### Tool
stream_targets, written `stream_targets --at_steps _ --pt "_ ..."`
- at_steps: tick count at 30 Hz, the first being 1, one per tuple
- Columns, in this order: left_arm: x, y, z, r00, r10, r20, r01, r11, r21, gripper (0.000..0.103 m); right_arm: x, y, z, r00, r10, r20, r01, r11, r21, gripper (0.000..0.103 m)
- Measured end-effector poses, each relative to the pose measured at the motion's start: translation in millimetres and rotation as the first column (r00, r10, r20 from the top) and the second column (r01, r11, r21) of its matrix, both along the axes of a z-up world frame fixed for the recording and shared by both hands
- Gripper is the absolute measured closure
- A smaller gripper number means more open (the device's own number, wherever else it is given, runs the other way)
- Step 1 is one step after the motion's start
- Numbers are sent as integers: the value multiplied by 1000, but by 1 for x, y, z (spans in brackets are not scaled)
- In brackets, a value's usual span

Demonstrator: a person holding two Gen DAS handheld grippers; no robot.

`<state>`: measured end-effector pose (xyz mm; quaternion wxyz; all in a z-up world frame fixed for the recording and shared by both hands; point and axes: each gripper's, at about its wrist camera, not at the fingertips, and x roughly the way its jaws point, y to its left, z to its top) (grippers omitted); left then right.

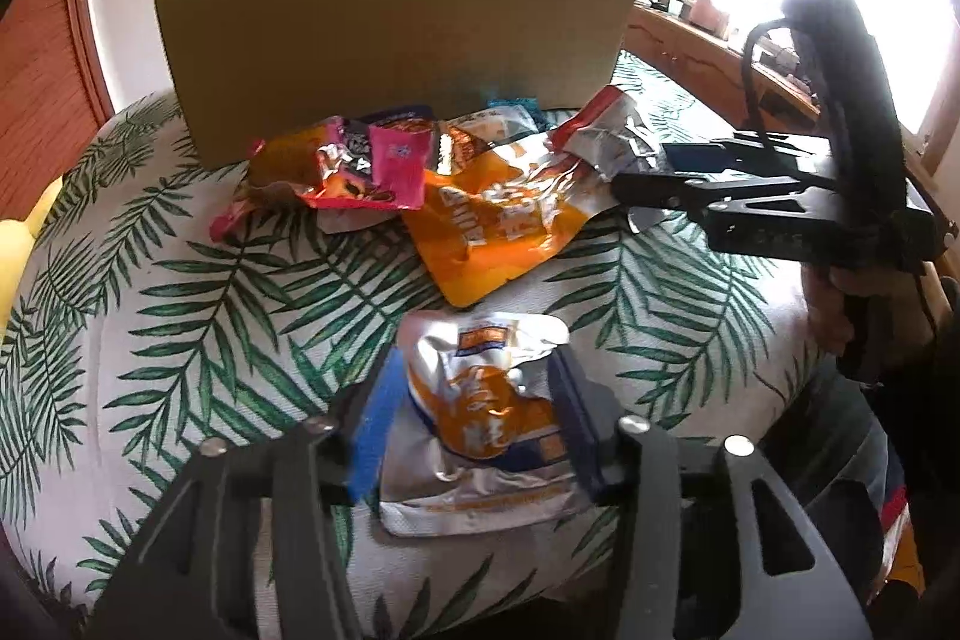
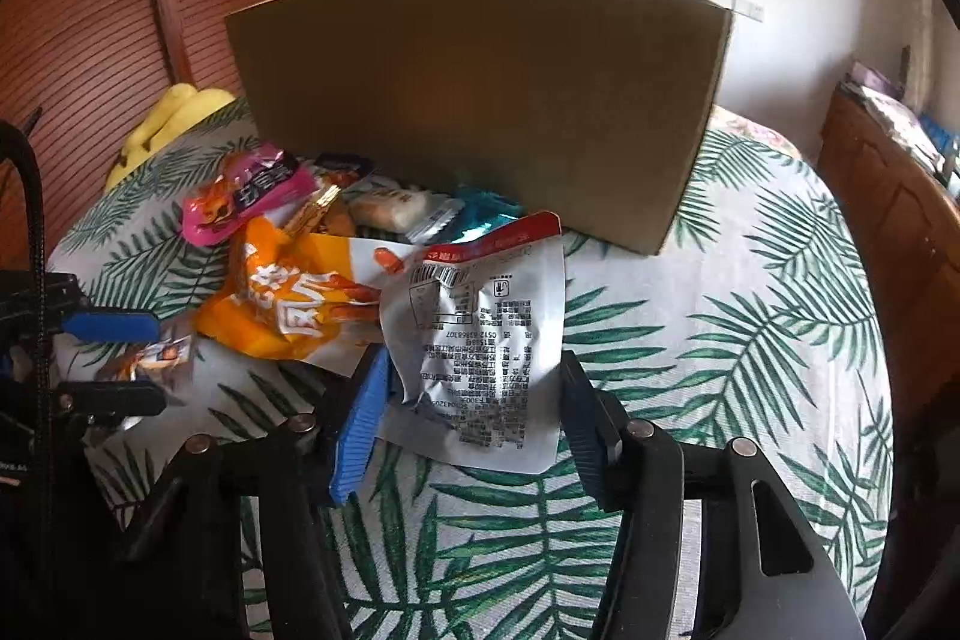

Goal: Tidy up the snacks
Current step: 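Grasp the orange-printed pouch with the left tool while the right tool grasps the silver pouch, then lift both pouches over the box and open both tools to release them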

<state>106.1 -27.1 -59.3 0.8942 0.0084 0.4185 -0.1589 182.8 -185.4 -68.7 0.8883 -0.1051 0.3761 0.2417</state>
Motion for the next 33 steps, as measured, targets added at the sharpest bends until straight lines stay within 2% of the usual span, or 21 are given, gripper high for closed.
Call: stream_targets --at_steps 5,9,13,15,16,19,21,24,33 --pt "-3 1 -2 1000 11 9 -12 999 41 44 -5 2 5 999 -12 36 13 999 -35 53" --pt "-6 -7 -4 1000 -20 7 20 995 96 39 -13 4 7 998 -21 67 24 998 -50 54" --pt "-7 -7 -4 1000 -19 0 19 995 96 37 -21 3 11 997 -25 73 28 999 -37 54" --pt "-7 -7 -4 1000 -24 -1 24 995 93 40 -26 5 14 996 -29 86 32 999 -34 54" --pt "-6 -6 -3 1000 -19 -5 20 995 95 47 -28 5 17 995 -31 91 34 999 -30 54" --pt "-2 -6 -1 999 -27 -20 29 995 98 50 -34 4 25 994 -34 102 35 999 -10 54" --pt "-4 -8 3 999 -44 -13 45 995 93 67 -39 4 31 993 -33 113 33 999 1 54" --pt "-6 -9 5 999 -40 -12 41 995 94 66 -47 6 38 992 -26 127 24 1000 16 54" --pt "-8 7 12 999 -33 -8 33 999 12 67 -64 16 53 987 4 162 -10 999 38 54"
